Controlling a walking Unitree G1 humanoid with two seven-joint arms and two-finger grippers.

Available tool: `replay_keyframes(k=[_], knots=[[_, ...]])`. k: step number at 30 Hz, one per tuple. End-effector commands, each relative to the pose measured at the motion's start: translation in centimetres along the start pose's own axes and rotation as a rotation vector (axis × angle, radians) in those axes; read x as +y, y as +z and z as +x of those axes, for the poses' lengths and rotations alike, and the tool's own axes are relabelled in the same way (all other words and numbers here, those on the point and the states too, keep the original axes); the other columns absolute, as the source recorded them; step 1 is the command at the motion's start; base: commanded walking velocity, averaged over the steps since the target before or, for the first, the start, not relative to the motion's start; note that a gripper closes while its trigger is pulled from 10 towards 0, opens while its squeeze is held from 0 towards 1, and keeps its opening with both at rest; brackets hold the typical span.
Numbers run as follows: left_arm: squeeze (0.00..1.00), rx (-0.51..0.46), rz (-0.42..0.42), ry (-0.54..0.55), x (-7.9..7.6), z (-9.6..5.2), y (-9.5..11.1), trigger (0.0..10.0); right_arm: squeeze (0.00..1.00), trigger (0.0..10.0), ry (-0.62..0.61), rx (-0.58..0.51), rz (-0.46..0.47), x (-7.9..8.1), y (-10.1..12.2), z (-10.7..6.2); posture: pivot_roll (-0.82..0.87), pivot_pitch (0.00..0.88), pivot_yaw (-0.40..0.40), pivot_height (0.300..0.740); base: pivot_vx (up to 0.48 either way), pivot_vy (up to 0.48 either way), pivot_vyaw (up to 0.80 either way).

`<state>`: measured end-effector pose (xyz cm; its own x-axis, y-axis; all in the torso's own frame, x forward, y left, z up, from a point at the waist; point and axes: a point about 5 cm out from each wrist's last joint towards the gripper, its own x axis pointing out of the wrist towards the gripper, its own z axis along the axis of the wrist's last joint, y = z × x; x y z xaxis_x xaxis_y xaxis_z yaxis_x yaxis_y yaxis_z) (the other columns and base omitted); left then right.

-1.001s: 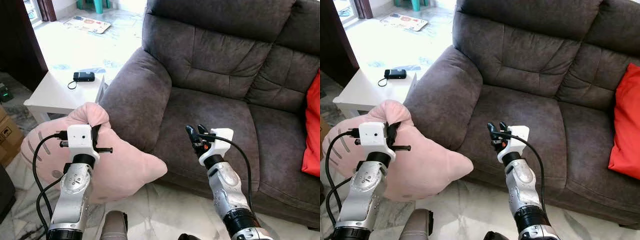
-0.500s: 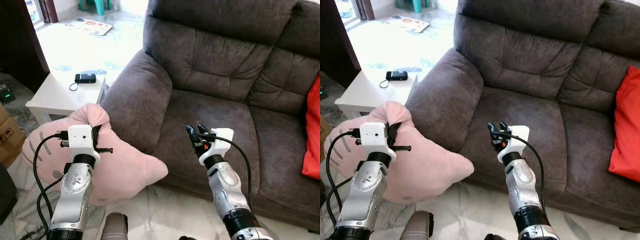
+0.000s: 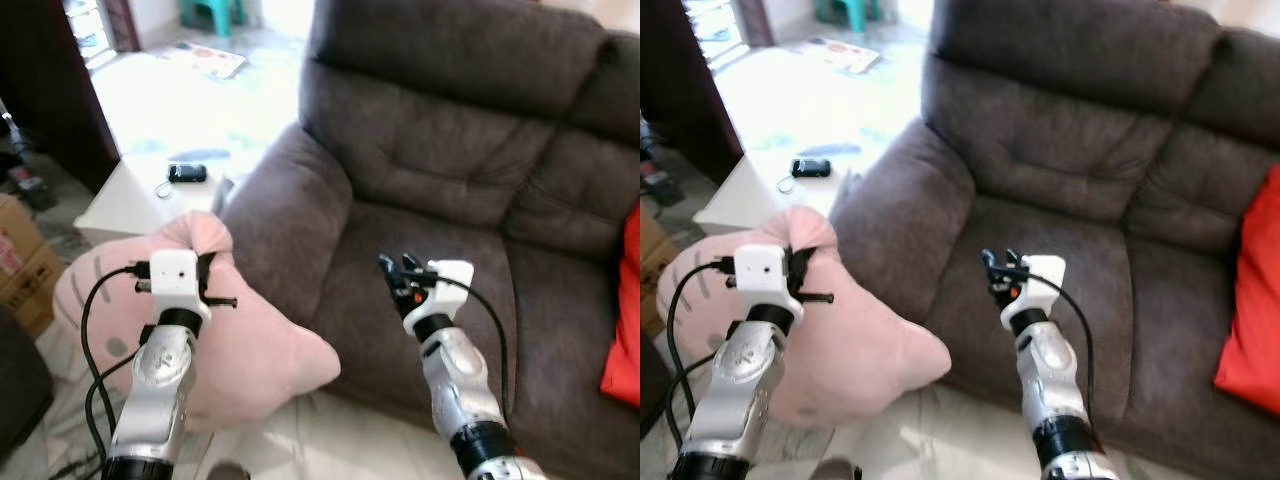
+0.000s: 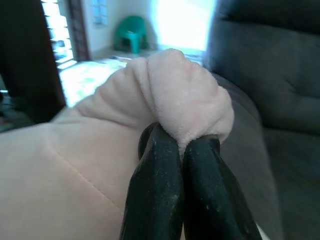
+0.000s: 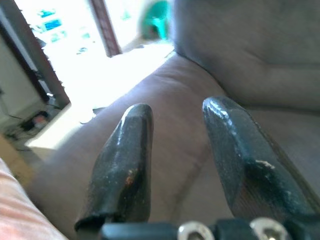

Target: Move the pillow to the sofa from floor

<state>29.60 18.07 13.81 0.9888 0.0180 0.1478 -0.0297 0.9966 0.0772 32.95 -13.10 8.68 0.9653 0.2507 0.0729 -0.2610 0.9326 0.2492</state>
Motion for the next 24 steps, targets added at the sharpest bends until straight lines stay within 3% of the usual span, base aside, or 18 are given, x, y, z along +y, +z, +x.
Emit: replay_keyframes(k=[1, 24], knots=[[0.00, -0.130, 0.010, -0.016, -0.4, 0.8, 2.7, 10.0, 0.00, 10.0, -0.003, 0.007, 0.002, 0.0, -0.2, -0.2, 0.19, 0.000, -0.161, 0.740, 0.000, 0.000, 0.00], [0.00, -0.174, -0.003, -0.049, -0.9, 1.6, 4.1, 10.0, 0.00, 10.0, -0.011, 0.012, -0.006, -0.2, -0.2, 0.1, 0.20, 0.000, -0.158, 0.740, 0.000, 0.000, 0.00]])
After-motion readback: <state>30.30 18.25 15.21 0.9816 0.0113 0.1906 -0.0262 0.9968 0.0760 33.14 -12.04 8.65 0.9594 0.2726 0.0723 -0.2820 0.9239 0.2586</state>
